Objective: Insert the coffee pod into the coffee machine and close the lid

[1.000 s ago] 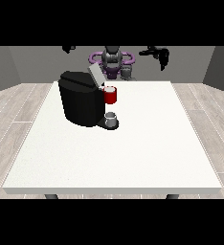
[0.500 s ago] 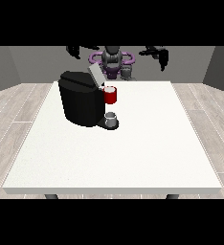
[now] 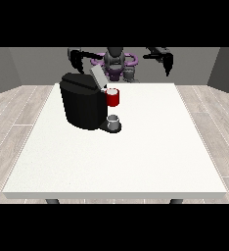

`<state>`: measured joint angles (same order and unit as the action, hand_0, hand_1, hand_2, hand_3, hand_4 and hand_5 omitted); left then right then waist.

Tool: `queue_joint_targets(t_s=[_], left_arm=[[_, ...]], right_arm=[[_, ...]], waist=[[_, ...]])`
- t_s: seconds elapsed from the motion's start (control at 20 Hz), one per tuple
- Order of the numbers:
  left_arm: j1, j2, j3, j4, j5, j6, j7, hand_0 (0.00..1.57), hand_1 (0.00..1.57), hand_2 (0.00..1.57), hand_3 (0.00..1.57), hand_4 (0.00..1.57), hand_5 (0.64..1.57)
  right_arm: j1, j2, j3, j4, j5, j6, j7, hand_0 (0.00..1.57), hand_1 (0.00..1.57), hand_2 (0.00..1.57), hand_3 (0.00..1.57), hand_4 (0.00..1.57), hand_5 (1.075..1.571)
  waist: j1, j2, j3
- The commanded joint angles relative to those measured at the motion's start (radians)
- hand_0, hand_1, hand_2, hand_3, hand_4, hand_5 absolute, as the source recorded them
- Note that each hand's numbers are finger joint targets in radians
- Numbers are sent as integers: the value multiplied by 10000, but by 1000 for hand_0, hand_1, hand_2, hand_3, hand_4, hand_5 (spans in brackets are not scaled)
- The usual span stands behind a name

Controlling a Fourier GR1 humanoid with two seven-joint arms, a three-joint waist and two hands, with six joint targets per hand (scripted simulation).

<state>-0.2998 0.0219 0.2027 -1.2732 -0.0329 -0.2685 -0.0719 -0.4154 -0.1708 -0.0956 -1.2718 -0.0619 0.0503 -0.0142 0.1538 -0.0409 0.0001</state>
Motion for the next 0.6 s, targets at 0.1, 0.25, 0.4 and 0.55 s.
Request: queue_joint_targets(t_s=[0.1, 0.25, 0.4, 0.55], left_arm=[[320, 544, 123, -782, 636, -212, 422, 0, 0, 0, 0, 0, 1571], [258, 503, -13, -574, 225, 218, -507, 0, 0, 0, 0, 0, 1571], [471, 692, 172, -705, 789, -38, -68, 0, 0, 0, 0, 0, 1571], [752, 477, -76, -904, 626, 400, -66, 0, 0, 0, 0, 0, 1571]], right_arm=[[-835, -262, -362, 877, -132, 314, -120, 0, 0, 0, 0, 0, 1571], [-1441, -312, -281, 1256, -26, 455, -342, 0, 0, 0, 0, 0, 1571], [-1121, 191, 323, 1259, 444, 249, -290, 0, 0, 0, 0, 0, 1571], [-1299, 428, 452, 1404, 791, -138, -394, 0, 0, 0, 0, 0, 1571]], waist=[[-217, 460, 0], [-311, 1044, -1], [-431, 660, -1], [-425, 584, -1]])
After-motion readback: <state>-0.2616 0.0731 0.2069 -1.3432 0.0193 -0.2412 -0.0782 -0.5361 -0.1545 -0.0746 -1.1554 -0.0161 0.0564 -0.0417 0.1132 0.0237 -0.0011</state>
